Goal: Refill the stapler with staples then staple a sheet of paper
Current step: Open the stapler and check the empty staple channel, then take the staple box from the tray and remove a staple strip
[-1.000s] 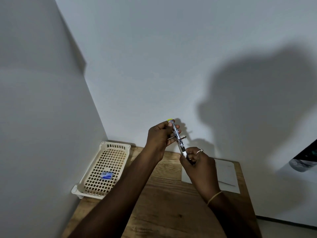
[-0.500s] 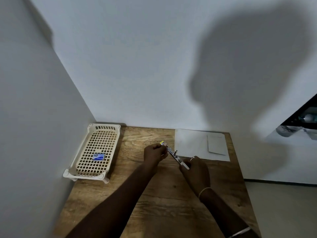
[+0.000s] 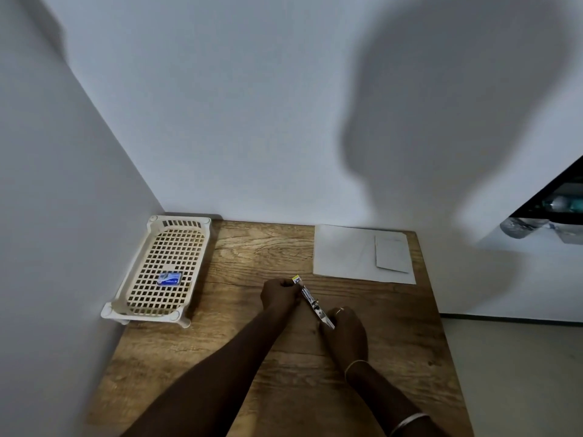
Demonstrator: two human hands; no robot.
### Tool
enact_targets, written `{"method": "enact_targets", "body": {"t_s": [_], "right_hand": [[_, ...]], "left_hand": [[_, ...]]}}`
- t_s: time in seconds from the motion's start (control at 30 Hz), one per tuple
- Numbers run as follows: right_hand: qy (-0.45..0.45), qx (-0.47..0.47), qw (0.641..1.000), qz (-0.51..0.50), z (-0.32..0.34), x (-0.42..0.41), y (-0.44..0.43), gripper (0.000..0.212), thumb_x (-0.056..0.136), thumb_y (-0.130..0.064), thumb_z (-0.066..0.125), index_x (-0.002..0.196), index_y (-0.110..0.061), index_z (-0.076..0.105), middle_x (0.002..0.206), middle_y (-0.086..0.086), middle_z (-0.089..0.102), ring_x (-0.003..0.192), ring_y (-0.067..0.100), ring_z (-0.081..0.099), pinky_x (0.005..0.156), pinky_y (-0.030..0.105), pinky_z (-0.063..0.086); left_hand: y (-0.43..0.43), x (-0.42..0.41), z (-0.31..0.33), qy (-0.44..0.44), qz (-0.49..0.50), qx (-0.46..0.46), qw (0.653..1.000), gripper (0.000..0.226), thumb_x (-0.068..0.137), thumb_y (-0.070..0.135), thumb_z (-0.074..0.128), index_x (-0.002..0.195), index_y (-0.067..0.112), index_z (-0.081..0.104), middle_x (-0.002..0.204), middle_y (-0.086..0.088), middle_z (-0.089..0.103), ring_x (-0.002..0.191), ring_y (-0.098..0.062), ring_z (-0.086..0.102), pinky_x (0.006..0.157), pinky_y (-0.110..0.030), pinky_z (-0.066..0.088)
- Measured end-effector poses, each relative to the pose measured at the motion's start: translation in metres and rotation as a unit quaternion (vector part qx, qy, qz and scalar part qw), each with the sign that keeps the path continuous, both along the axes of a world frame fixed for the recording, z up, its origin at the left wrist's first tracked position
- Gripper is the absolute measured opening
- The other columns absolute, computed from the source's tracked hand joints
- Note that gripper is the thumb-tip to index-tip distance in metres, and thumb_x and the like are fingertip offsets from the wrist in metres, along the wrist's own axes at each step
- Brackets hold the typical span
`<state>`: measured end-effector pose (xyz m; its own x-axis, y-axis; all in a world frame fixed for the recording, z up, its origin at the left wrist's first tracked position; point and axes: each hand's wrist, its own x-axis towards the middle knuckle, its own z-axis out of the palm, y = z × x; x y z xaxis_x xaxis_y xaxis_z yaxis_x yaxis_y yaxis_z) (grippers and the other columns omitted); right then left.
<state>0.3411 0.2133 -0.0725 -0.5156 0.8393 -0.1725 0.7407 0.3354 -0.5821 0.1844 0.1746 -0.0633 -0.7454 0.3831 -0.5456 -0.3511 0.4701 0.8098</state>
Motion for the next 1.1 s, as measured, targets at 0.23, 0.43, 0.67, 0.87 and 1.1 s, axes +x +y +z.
{"method": "enact_targets", "body": {"t_s": [0.23,0.43,0.67,0.87,1.1], "right_hand": [[0.0,-0.008,1.0,0.0,-0.008,0.001,-0.002,0.01,0.086,-0.025,0.069,0.081,-0.017,0.065,0.091,0.001,0.062,0.087,0.021,0.061,0.074,0.033,0.045],[0.012,-0.021,1.0,-0.007,-0.01,0.0,-0.002,0.013,0.084,-0.024,0.072,0.078,-0.019,0.062,0.087,-0.001,0.06,0.083,0.02,0.06,0.071,0.03,0.041],[-0.004,-0.038,0.999,0.0,-0.01,-0.001,0.0,0.024,0.079,-0.035,0.079,0.08,-0.024,0.058,0.083,-0.008,0.054,0.081,0.015,0.057,0.067,0.026,0.035],[0.045,-0.034,0.998,-0.032,0.003,-0.013,0.018,0.033,0.095,-0.048,0.055,0.074,-0.024,0.061,0.077,-0.004,0.062,0.073,0.016,0.063,0.07,0.038,0.054],[0.052,0.045,0.994,0.085,0.035,-0.074,0.047,0.035,0.103,-0.038,0.045,0.076,-0.018,0.056,0.078,0.002,0.059,0.074,0.021,0.059,0.066,0.038,0.048]], "left_hand": [[0.003,-0.002,-0.004,0.021,-0.005,-0.027,0.999,0.017,0.081,0.016,0.087,0.071,0.016,0.074,0.082,-0.019,0.079,0.073,-0.029,0.076,0.083,-0.044,0.064],[0.005,-0.002,-0.005,0.012,0.008,-0.028,1.0,0.016,0.079,0.017,0.088,0.085,0.004,0.079,0.082,-0.019,0.079,0.074,-0.03,0.077,0.083,-0.045,0.064],[0.004,-0.002,-0.006,0.023,-0.002,-0.046,0.999,0.015,0.075,0.017,0.089,0.079,0.006,0.08,0.079,-0.018,0.079,0.083,-0.031,0.078,0.084,-0.042,0.063],[-0.005,-0.016,0.002,0.013,0.019,-0.025,0.999,0.015,0.087,0.015,0.078,0.082,0.001,0.079,0.081,-0.02,0.078,0.062,-0.027,0.071,0.074,-0.048,0.065],[-0.033,-0.071,0.033,0.197,-0.012,-0.026,0.98,0.024,0.097,0.028,0.067,0.102,0.009,0.08,0.095,-0.009,0.08,0.092,-0.026,0.075,0.089,-0.041,0.06]]}}
